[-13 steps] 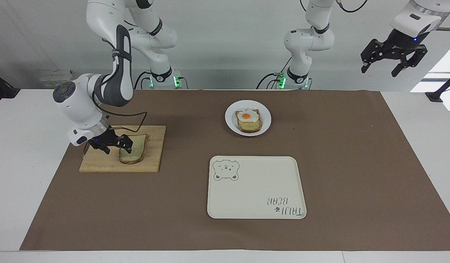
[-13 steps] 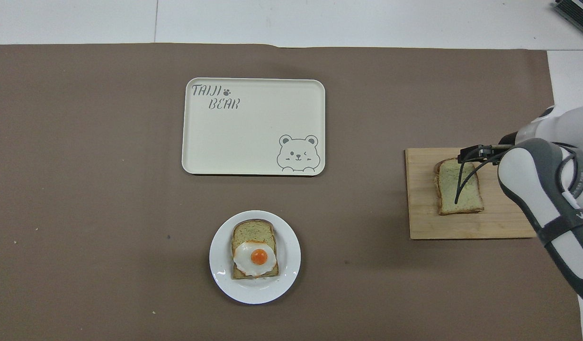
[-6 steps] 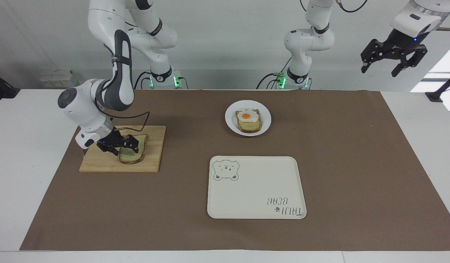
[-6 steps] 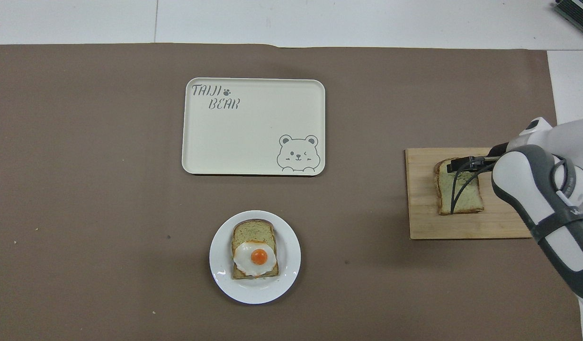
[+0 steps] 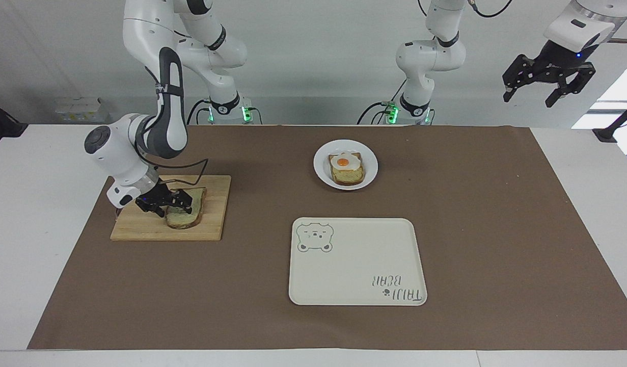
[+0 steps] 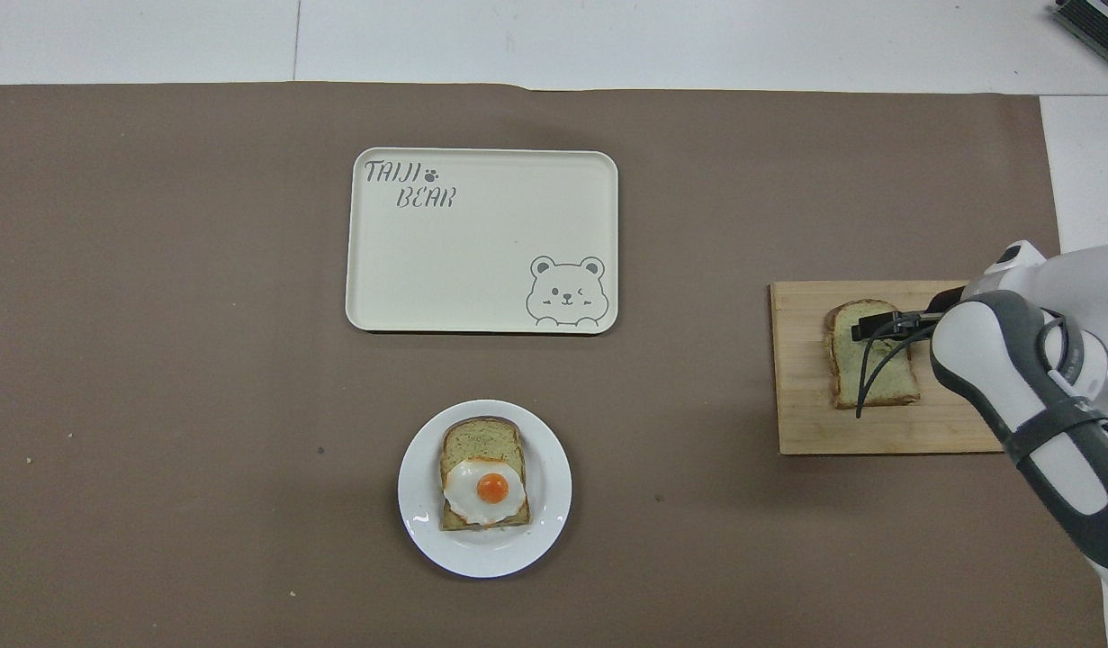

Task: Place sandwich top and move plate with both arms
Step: 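Close the right gripper on the bread slice and lift it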

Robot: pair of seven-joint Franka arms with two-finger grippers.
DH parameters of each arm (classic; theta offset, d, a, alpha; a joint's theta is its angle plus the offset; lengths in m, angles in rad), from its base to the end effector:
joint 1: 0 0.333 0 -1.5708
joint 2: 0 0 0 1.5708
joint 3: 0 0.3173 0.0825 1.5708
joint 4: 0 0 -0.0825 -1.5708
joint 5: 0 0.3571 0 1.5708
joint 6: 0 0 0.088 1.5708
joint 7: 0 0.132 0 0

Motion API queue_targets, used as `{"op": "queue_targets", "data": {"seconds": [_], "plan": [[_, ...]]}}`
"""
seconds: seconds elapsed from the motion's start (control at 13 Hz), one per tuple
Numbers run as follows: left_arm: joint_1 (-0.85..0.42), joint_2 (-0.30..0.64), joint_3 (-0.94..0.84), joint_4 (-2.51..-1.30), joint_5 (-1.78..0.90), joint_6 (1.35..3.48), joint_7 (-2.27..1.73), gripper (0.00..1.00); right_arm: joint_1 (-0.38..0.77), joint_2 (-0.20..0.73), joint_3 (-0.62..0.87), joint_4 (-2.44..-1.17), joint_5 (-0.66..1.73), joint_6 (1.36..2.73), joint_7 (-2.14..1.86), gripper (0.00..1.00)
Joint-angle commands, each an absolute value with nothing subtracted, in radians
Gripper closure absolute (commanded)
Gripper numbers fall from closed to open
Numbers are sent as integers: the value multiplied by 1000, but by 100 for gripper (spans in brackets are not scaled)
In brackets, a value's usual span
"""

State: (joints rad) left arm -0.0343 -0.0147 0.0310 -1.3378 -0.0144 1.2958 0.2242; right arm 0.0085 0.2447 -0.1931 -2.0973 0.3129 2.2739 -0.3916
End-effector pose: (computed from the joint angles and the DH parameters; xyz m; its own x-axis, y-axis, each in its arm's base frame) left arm 0.4882 -0.0036 0.6847 0.9731 -0.2293 -0.0234 -0.2289 -0.9732 0.0201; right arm 0.5442 -0.0865 0.2968 1.0000 0.0012 -0.0035 0.0005 -0.9812 -0.1932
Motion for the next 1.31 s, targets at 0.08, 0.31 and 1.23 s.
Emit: {"op": "queue_targets", "data": {"seconds": [0.08,0.31,1.23], "plan": [[-25,-37,28,-1361,-18,1289,221,0,-6,221,-187,-2129,338,2280,-436,0],[-25,-37,28,-1361,-18,1289,221,0,-5,221,-187,-2129,330,2279,-436,42],[-26,-37,26,-1361,-18,1290,221,0,6,232,-189,-2027,325,2162,-388,100]]}}
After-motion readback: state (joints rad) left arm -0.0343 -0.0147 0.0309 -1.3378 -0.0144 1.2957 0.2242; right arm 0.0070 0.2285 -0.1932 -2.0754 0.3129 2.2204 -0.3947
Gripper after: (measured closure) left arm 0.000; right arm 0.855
